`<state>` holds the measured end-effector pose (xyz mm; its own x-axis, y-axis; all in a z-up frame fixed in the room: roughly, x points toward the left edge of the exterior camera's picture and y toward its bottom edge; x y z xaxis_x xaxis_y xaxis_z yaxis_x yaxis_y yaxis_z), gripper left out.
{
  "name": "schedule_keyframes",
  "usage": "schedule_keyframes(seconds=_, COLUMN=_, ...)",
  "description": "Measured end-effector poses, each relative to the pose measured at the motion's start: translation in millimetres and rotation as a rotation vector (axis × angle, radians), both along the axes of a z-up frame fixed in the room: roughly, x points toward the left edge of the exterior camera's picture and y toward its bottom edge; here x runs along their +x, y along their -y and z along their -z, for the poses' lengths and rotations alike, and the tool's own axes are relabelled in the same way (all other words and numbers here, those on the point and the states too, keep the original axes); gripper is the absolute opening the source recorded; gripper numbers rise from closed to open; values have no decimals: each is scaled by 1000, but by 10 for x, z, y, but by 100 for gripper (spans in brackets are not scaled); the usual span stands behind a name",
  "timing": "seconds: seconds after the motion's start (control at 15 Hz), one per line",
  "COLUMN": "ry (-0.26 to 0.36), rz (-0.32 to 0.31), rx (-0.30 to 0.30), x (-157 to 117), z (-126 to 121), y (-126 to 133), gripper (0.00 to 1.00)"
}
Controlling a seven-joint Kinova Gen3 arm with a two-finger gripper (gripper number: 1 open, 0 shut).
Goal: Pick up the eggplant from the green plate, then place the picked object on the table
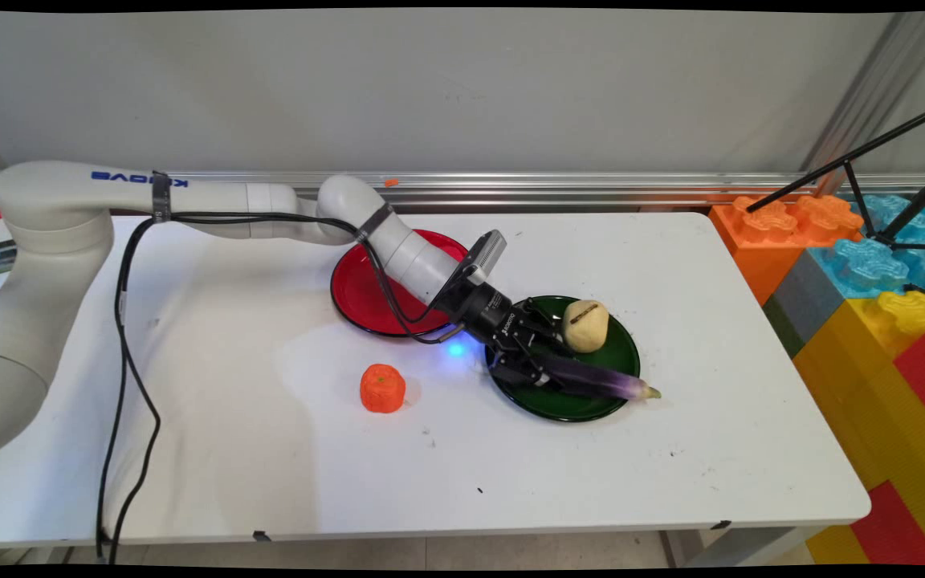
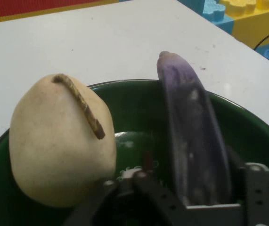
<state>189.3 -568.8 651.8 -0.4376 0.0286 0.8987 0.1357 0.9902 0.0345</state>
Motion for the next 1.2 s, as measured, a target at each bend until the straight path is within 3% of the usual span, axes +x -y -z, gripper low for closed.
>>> schedule_keyframes(seconds=0.47, ry=-17, rz=-5, rx=1, x=19, z=-102, y=13, gripper=0)
schedule_keyframes(seconds=0.93, ry=-63, rz=-18, rx=10, x=155, z=-387, y=-60, gripper=0)
schedule_keyframes(seconds=1.2, ry=-90, rz=-28, rx=30, x=369, z=-589, y=-197, gripper=0)
